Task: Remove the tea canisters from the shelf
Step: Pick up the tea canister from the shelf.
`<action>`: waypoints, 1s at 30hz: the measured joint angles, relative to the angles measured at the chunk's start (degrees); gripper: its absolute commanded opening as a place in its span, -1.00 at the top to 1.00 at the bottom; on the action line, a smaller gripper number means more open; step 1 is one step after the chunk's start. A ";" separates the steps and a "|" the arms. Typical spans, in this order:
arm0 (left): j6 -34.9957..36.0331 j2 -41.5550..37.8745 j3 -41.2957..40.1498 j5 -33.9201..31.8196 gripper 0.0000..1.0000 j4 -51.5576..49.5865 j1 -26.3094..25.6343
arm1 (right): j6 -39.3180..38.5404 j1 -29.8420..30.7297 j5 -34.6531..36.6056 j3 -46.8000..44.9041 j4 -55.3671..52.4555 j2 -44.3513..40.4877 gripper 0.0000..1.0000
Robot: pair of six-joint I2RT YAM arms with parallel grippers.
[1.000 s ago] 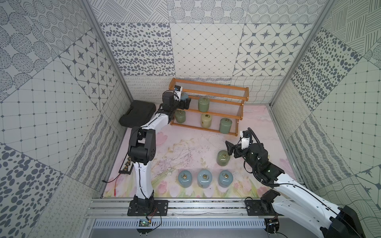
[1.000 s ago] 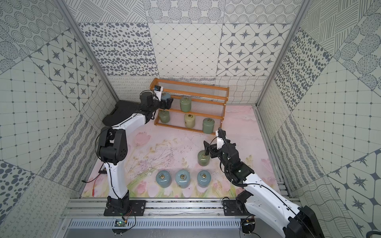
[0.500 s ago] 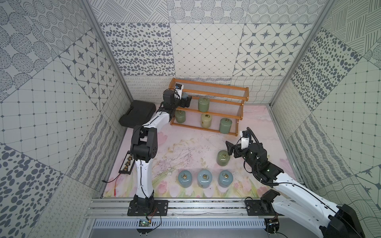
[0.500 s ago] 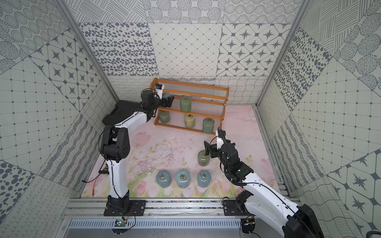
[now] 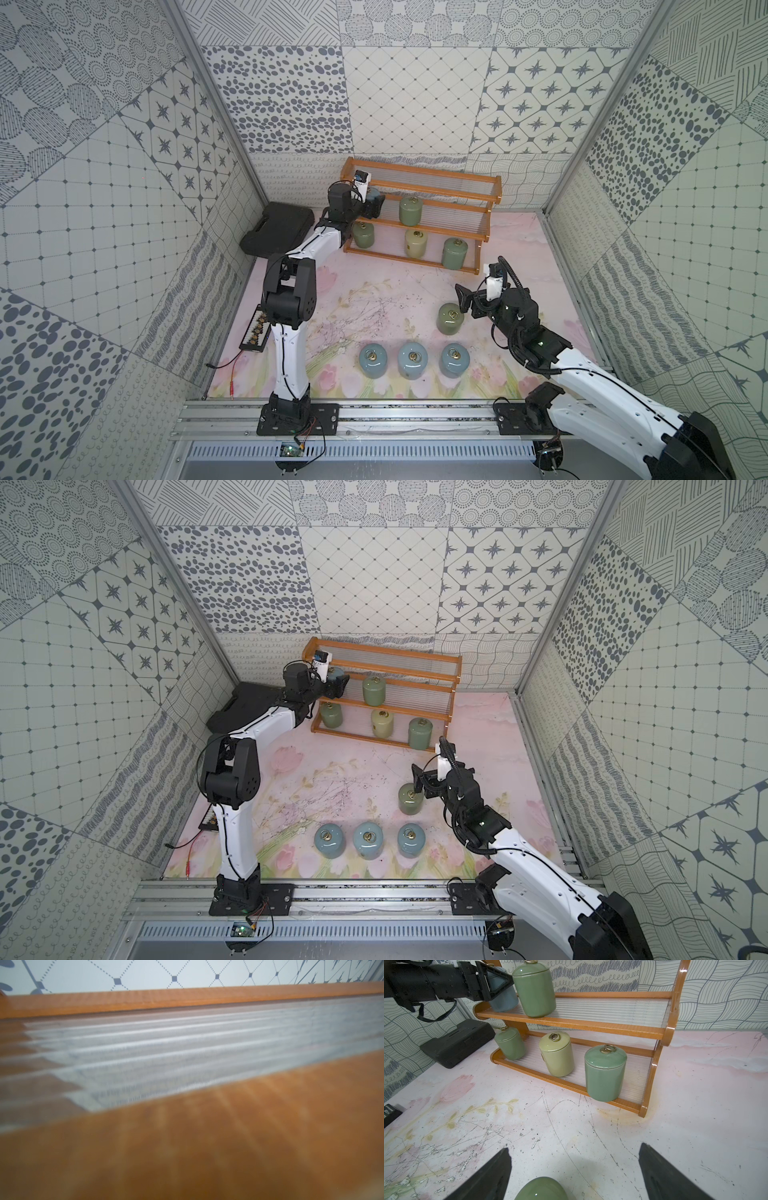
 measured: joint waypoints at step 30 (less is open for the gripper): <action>-1.07 -10.71 -9.20 2.51 -0.34 -5.16 -2.21 | 1.07 0.00 0.02 -0.79 -1.73 -5.40 -0.99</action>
